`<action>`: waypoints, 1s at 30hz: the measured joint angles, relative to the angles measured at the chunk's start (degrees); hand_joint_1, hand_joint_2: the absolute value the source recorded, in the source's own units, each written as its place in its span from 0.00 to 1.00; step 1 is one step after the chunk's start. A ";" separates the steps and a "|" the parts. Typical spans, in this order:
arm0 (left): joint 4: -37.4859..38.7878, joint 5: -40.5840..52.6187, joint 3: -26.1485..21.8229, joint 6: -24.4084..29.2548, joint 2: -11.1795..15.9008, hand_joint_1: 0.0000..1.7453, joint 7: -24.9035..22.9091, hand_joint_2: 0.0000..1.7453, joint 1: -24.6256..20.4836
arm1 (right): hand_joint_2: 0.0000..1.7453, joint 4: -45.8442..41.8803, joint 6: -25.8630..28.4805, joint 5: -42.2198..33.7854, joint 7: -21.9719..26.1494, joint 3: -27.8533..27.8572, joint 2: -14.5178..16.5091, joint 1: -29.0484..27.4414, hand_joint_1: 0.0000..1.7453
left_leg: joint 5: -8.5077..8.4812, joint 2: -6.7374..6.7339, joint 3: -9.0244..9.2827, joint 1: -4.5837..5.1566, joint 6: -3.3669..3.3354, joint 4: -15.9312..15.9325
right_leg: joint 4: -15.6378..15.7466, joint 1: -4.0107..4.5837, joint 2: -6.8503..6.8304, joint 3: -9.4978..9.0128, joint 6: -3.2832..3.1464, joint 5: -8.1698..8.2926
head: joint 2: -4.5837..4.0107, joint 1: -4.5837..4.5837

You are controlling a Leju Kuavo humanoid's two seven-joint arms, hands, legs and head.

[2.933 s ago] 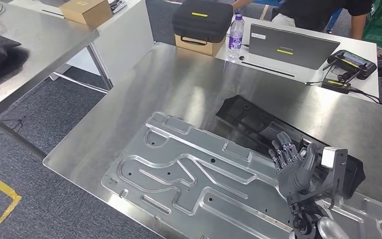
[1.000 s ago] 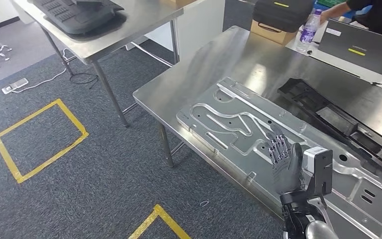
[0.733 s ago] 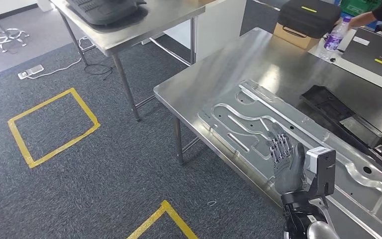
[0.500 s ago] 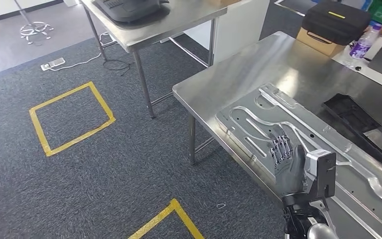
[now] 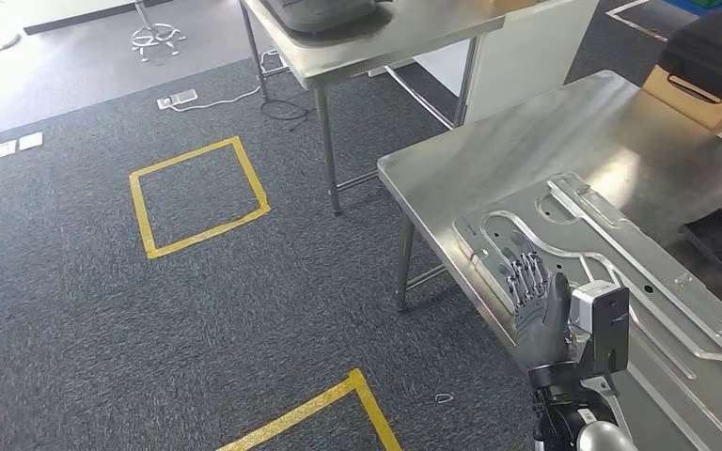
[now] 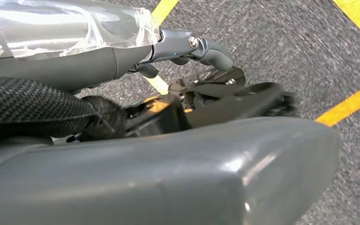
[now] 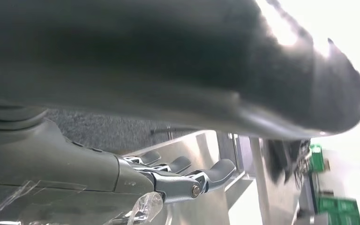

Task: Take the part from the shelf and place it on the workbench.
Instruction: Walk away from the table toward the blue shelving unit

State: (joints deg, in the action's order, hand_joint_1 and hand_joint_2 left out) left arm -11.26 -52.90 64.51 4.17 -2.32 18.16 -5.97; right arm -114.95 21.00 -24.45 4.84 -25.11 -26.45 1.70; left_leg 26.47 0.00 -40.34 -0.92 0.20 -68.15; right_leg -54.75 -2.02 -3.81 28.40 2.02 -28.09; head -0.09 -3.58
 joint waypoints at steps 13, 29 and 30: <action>0.00 -0.77 0.01 0.01 -0.10 0.00 -0.08 0.00 0.30 | 0.00 -1.23 0.25 3.08 -0.79 -0.20 0.01 -0.45 0.00 | -4.10 2.51 6.33 1.03 -4.15 13.01 | -17.51 0.64 3.59 8.36 1.80 -8.63 | 0.00 0.54; 0.00 -0.81 -0.01 0.55 0.03 0.00 -1.16 0.00 -0.13 | 0.00 -2.56 0.39 5.79 -1.17 -0.60 0.15 -0.81 0.00 | 3.14 0.88 -2.43 0.42 -0.59 -4.72 | -1.29 0.48 1.33 2.28 -0.85 0.60 | 0.00 0.20; 0.00 -0.79 -0.01 0.73 0.10 0.00 -1.69 0.00 -0.15 | 0.00 -2.56 0.33 6.06 -1.09 -0.77 0.24 -0.80 0.00 | 1.77 0.55 -1.26 0.33 -0.59 -2.48 | -1.29 0.45 0.60 2.11 -0.75 0.46 | 0.00 0.19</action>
State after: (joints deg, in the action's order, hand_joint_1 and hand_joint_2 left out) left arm -11.26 -53.69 64.50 4.91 -2.22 16.47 -6.12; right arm -117.50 21.33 -18.39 3.75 -25.88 -26.21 0.90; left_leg 28.24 0.55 -41.60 -0.59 -0.39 -70.64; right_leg -56.04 -1.57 -3.21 30.51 1.26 -27.64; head -0.09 -3.39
